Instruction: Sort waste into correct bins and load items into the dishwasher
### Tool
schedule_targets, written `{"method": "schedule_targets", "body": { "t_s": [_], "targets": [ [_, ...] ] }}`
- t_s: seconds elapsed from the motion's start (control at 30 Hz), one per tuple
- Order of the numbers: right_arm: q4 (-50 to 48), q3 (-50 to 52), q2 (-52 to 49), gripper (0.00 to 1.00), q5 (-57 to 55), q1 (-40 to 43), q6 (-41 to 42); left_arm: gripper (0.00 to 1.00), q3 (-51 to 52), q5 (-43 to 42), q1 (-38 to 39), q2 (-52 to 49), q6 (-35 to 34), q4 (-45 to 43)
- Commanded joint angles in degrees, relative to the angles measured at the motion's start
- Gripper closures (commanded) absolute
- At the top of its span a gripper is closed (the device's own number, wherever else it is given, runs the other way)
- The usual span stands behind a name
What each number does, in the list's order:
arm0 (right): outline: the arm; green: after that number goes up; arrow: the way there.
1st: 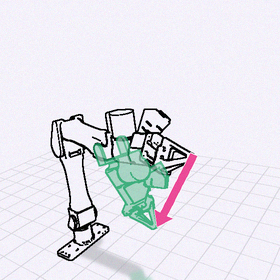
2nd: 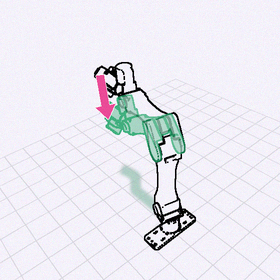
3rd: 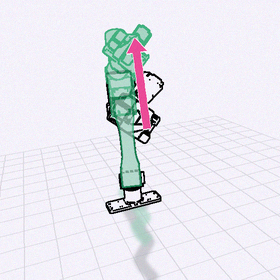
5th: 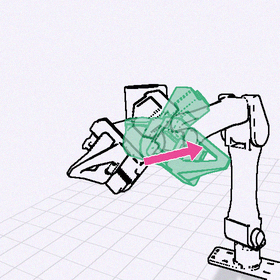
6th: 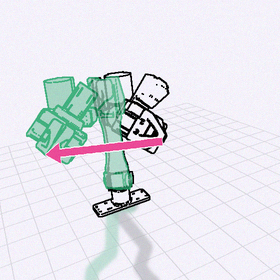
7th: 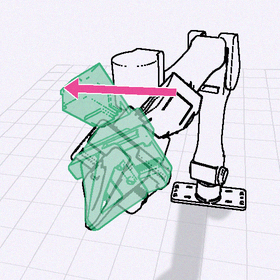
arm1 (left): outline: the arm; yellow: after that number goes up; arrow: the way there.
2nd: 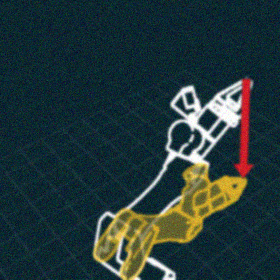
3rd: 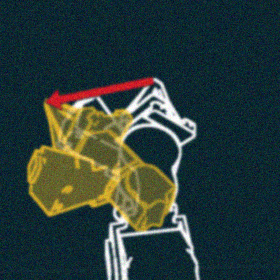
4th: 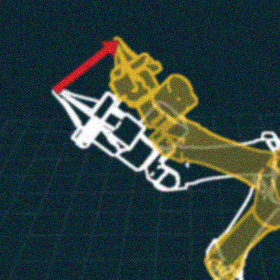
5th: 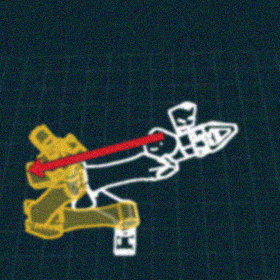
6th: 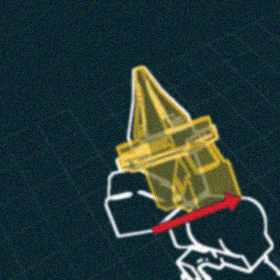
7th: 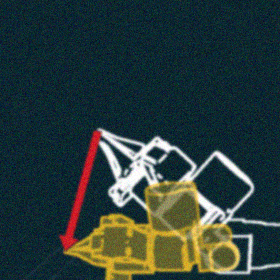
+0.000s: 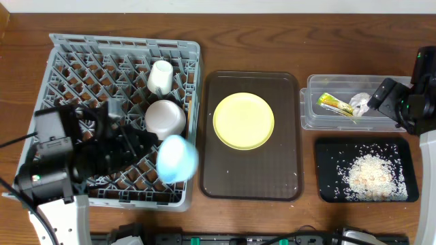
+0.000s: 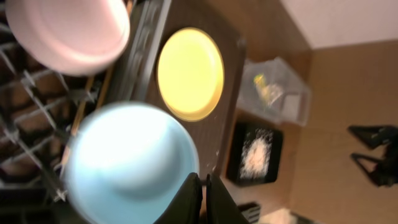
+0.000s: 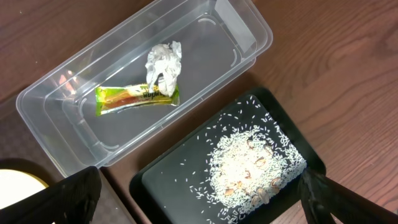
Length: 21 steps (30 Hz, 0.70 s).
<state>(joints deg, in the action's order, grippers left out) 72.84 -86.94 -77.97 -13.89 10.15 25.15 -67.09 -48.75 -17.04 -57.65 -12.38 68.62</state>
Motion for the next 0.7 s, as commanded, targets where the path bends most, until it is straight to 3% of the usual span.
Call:
{"method": "schedule_targets", "body": {
  "t_s": [0.0,0.17,0.37,0.67],
  "targets": [
    [0.11,-0.33,0.07,0.01,-0.42,0.28,-0.37,0.92,2.34,-8.39,-5.35,-1.05,6.38,-1.81],
    [0.09,-0.33,0.07,0.01,-0.42,0.28,-0.37,0.92,3.39,-2.67,-13.64,-6.95,7.82,-2.38],
    [0.09,-0.33,0.07,0.01,-0.42,0.28,-0.37,0.87,3.39,-2.78,-11.65,-11.17,16.79,3.32],
    [0.09,-0.33,0.07,0.01,-0.42,0.28,-0.39,0.46,3.39,-2.16,0.28,-9.51,14.43,4.35]
  ]
}}
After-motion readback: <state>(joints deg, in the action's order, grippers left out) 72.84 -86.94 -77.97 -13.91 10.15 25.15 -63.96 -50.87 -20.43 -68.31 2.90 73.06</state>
